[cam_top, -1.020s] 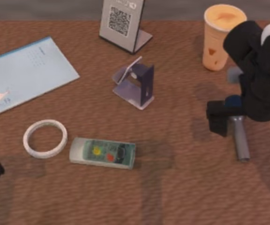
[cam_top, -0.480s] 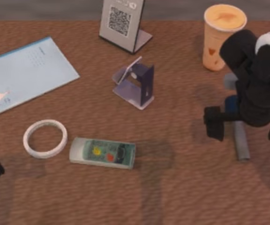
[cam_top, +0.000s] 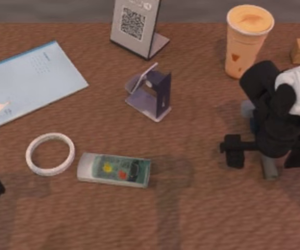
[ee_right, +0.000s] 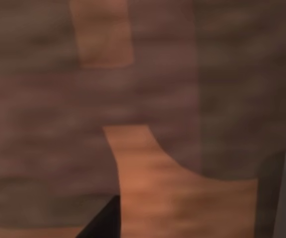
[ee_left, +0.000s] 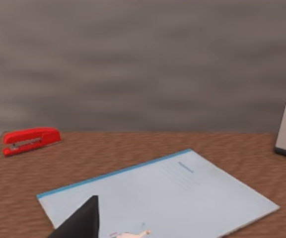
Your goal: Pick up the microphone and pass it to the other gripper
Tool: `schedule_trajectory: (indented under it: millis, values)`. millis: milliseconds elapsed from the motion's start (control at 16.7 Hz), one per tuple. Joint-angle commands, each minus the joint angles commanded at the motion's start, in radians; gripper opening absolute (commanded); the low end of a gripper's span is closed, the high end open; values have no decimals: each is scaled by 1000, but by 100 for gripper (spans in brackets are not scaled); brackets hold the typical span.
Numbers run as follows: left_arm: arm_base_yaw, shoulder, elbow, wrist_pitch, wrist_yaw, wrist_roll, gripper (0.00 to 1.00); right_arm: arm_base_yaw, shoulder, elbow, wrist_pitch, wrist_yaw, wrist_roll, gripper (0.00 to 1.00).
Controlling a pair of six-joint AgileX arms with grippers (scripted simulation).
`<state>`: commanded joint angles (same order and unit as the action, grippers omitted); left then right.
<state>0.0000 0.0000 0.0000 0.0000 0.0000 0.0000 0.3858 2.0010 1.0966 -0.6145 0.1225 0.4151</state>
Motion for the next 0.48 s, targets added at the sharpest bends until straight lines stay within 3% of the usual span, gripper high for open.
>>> schedule_trajectory:
  millis: [180,480]
  values:
    - [0,0,0,0,0,0,100,0,0,0,0,0,0,100]
    - [0,0,0,0,0,0,100,0,0,0,0,0,0,62]
